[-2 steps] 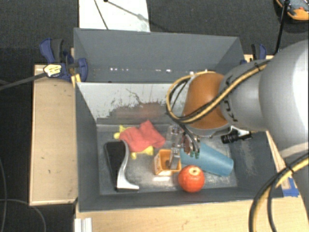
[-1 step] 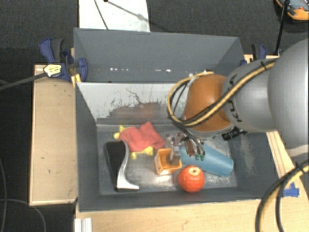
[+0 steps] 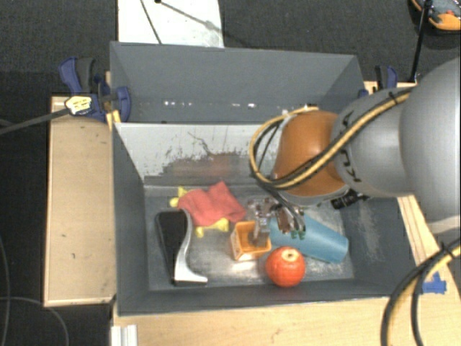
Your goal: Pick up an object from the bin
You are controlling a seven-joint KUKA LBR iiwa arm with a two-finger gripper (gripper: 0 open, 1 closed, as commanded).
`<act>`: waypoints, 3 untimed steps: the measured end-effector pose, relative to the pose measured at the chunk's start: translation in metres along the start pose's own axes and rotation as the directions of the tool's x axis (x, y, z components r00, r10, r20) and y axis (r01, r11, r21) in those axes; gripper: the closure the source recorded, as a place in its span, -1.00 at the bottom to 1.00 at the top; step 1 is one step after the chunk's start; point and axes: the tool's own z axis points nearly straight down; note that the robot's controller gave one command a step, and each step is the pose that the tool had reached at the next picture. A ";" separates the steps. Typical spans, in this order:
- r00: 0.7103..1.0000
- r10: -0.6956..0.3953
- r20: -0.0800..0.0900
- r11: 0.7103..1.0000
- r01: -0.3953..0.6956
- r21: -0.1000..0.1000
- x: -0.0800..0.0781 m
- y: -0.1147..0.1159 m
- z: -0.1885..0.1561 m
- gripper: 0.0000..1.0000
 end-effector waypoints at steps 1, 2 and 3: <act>1.000 -0.003 -0.007 1.000 0.003 0.000 0.006 -0.003 -0.030 1.00; 1.000 0.012 -0.001 1.000 -0.012 0.000 -0.006 0.002 -0.093 1.00; 0.999 -0.035 0.012 0.999 0.035 0.000 0.029 0.003 -0.306 1.00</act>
Offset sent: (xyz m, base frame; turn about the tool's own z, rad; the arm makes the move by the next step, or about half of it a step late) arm 0.0272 0.0199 0.1949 0.0500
